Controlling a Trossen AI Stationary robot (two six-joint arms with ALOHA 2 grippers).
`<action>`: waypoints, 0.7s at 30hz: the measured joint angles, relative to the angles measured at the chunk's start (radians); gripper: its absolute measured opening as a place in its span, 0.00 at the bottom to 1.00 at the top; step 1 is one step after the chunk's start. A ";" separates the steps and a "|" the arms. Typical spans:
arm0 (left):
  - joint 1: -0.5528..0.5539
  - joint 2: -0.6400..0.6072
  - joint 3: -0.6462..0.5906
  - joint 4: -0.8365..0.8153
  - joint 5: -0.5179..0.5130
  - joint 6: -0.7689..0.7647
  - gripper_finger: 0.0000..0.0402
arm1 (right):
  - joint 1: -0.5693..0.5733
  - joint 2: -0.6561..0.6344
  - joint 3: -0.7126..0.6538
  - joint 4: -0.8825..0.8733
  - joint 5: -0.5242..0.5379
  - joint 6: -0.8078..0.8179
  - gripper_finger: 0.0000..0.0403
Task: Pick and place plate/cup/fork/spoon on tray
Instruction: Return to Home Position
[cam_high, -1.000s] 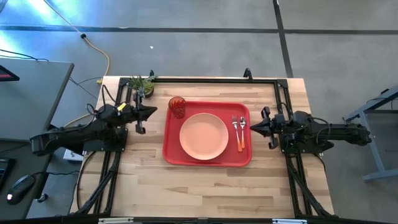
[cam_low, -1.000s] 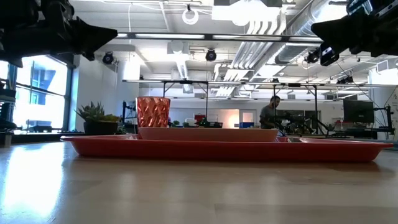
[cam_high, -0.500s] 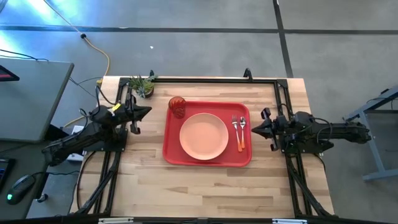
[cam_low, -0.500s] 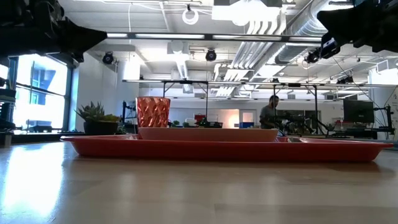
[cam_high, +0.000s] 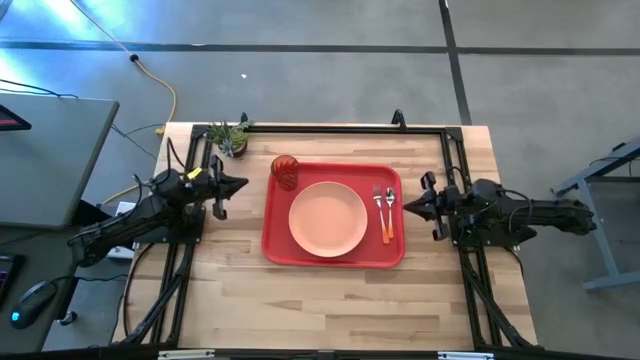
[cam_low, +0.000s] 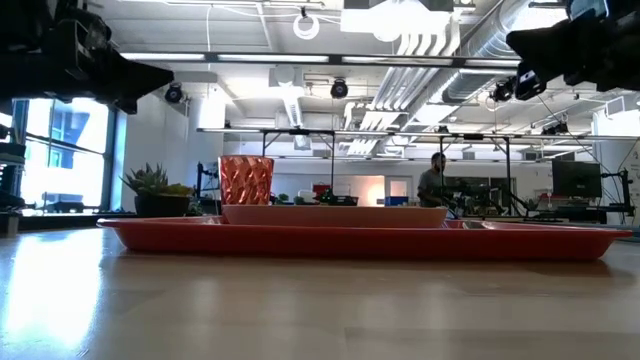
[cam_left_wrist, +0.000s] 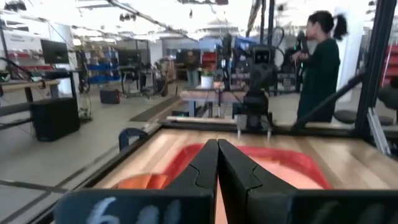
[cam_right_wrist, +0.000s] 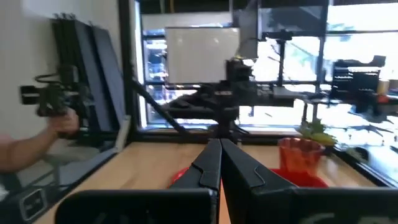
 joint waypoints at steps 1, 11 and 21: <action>0.000 0.000 0.000 -0.010 0.001 0.008 0.00 | -0.001 0.000 -0.021 0.028 -0.015 0.001 0.00; 0.000 0.000 0.000 -0.005 0.000 0.019 0.00 | -0.001 0.008 -0.039 -0.061 0.021 -0.023 0.00; -0.001 -0.002 0.000 0.075 0.138 0.034 0.00 | -0.002 0.008 -0.039 -0.183 0.226 -0.021 0.00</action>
